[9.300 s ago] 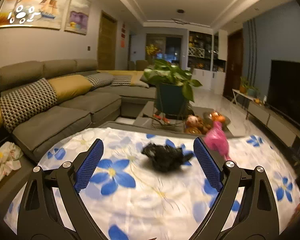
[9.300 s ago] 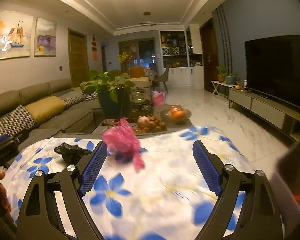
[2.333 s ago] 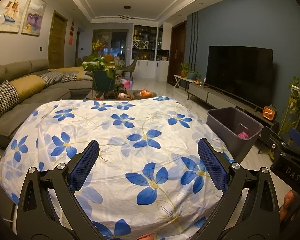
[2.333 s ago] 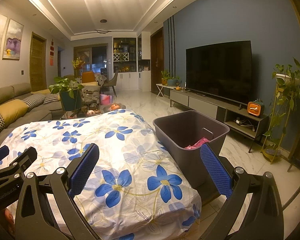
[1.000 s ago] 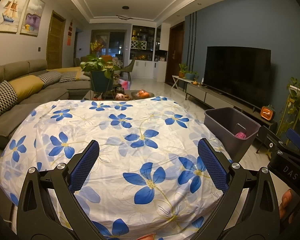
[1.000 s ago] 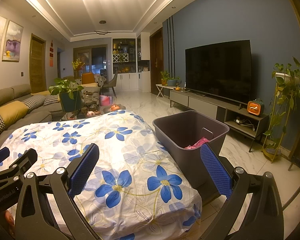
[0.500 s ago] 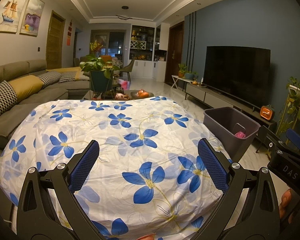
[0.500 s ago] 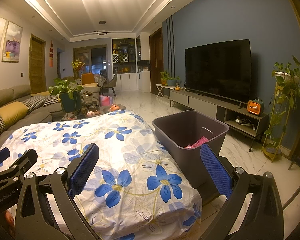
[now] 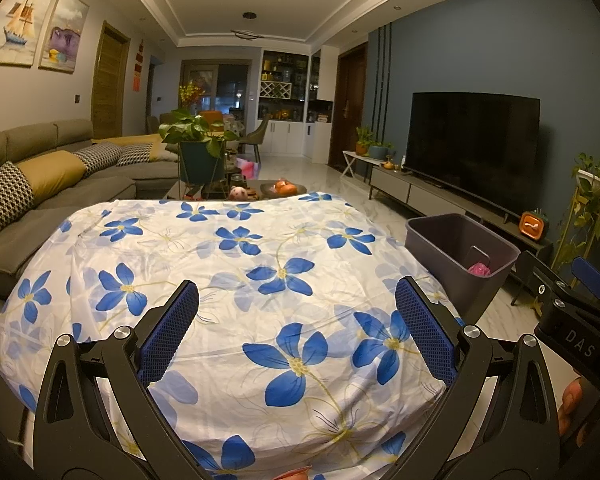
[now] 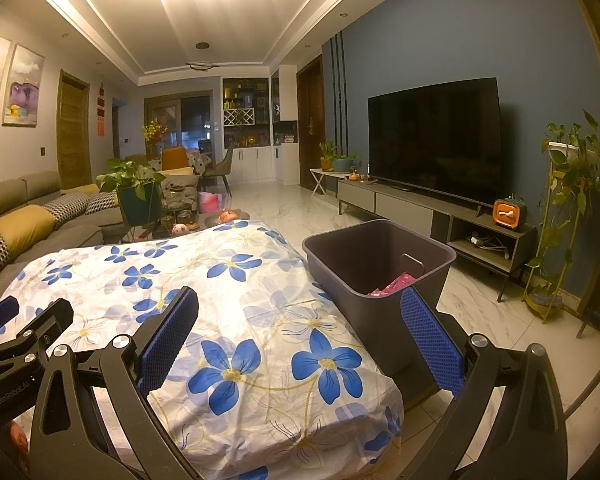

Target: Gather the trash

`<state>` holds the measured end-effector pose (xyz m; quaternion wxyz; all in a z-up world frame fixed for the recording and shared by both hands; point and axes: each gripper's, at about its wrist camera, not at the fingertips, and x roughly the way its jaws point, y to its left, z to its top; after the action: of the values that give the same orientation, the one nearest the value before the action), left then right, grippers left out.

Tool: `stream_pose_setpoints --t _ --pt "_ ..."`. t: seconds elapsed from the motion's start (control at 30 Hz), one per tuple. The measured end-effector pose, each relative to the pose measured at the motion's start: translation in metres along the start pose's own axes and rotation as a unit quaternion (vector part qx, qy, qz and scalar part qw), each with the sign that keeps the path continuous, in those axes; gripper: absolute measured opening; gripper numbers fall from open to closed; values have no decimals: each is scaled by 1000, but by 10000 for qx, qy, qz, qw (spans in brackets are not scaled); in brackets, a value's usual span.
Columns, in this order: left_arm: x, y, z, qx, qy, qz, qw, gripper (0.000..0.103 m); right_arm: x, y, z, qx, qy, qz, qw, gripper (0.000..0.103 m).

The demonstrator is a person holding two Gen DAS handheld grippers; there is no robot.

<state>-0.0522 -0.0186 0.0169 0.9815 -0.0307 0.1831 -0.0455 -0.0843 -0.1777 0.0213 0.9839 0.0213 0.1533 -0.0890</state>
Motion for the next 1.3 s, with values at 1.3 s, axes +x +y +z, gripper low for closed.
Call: stream_pose_setpoints --t 1.3 --pt "0 -5 0 11 -18 -14 10000 97 -1 -2 1 16 -21 -1 10000 97"
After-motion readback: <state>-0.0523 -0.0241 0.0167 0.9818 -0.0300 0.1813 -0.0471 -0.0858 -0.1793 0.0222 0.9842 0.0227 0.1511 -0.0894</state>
